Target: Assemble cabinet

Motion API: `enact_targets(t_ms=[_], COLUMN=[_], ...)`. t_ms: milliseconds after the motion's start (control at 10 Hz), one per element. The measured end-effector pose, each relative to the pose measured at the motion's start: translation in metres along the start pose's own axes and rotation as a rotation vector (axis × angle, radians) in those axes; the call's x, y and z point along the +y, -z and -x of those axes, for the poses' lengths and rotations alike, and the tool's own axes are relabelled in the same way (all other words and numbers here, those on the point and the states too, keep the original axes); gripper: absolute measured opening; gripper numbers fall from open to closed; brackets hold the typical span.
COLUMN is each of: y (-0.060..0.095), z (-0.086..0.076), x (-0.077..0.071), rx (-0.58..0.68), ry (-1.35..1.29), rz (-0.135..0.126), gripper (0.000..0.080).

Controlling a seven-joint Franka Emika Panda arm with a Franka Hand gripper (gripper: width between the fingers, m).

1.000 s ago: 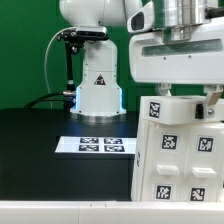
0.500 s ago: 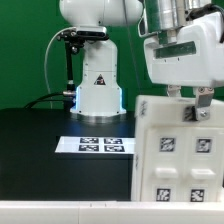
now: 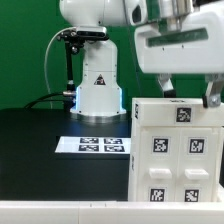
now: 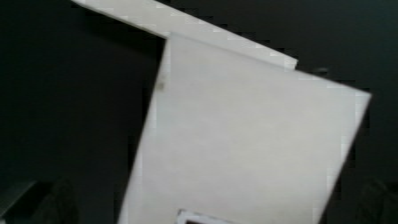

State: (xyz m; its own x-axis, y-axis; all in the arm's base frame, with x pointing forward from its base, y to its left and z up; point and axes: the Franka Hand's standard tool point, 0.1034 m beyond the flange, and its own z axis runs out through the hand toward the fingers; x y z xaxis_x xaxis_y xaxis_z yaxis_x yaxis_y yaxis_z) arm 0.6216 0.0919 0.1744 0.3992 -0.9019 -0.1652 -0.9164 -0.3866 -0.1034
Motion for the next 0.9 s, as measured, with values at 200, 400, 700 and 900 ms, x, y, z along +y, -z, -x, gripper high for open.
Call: enact_targets(t_ms=[200,400,700,900], y=[-0.0023,-0.0021,0.0058,0.0046], z=[0.0019,0.0029,0.0065,0.0032], x=[-0.0003,0.0007,-0.0043,-0.0044], rx=[-0.004,0.003,0.045,0.045], ry=[0.144,0.354,0.938,1.028], rz=[0.006,0.025,0.118,0.105], gripper=[0.0797,0.0797,0.0797,0.0797])
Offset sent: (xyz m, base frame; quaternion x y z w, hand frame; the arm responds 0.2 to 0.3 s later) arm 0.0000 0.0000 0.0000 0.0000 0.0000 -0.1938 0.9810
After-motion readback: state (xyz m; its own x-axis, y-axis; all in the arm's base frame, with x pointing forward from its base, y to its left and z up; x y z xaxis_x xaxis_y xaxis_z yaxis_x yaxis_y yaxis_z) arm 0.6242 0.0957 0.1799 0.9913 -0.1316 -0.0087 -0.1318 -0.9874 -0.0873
